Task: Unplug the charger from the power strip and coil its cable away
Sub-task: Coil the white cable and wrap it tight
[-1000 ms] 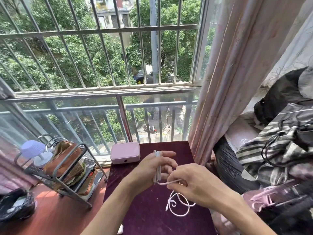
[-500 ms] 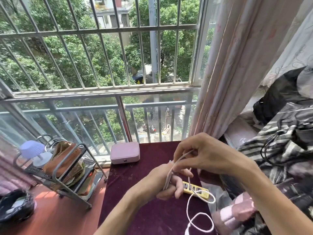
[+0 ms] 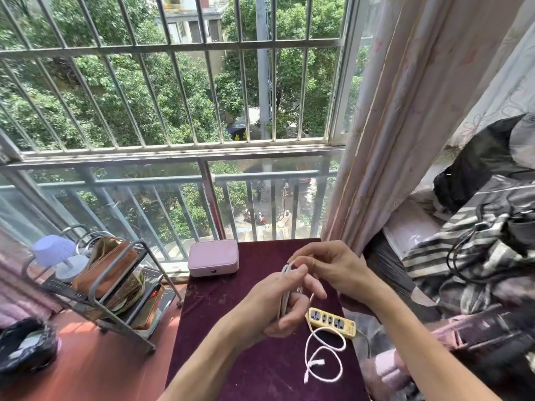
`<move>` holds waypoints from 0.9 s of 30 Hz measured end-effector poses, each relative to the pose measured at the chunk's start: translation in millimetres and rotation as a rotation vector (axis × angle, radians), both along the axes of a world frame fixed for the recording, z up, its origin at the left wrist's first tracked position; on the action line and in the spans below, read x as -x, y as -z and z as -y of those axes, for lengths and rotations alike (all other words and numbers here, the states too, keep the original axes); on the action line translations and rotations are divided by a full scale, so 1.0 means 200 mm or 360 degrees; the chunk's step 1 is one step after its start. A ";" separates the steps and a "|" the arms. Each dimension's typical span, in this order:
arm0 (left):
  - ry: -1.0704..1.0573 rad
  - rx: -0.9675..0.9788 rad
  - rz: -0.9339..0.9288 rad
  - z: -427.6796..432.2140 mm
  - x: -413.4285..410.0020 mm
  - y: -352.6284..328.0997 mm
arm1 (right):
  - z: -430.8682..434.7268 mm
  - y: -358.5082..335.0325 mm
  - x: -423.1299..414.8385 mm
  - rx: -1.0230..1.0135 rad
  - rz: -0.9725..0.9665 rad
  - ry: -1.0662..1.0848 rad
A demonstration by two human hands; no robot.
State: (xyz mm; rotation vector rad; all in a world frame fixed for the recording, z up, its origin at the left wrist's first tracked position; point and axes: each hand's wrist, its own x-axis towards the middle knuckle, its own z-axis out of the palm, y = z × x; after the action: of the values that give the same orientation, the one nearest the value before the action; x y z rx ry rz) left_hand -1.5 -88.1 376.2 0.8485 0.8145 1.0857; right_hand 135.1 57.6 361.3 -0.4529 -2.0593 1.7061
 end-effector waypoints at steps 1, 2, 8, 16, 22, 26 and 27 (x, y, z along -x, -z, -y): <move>-0.0017 -0.0014 0.0069 0.00 0.00 0.00 | 0.02 0.03 0.01 0.0119 -0.0056 0.0054; -0.0034 -0.0032 0.0130 0.00 0.00 -0.01 | 0.04 0.07 0.02 0.0204 -0.0100 0.0116; -0.0235 -0.0140 0.0184 -0.03 0.01 -0.03 | 0.21 0.27 0.08 0.0389 -0.0019 0.0321; -0.0610 -0.0039 0.0014 -0.09 0.11 0.02 | 0.34 0.29 0.00 -0.0401 0.0474 0.0158; -0.0730 0.0125 0.0143 -0.10 0.15 0.10 | 0.40 0.12 -0.03 -0.0844 0.0764 0.0023; -0.0706 0.0163 -0.0011 -0.09 0.15 0.11 | 0.41 0.02 -0.03 -0.1056 0.0795 0.0039; -0.0672 0.0156 -0.0061 -0.08 0.15 0.11 | 0.40 -0.01 -0.03 -0.1096 0.0797 0.0035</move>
State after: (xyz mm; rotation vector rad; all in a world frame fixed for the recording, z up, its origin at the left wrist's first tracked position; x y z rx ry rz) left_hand -31.4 -71.9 353.9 0.6293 1.1017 1.3877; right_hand 141.3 -22.3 364.0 -0.7039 -2.7922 0.8104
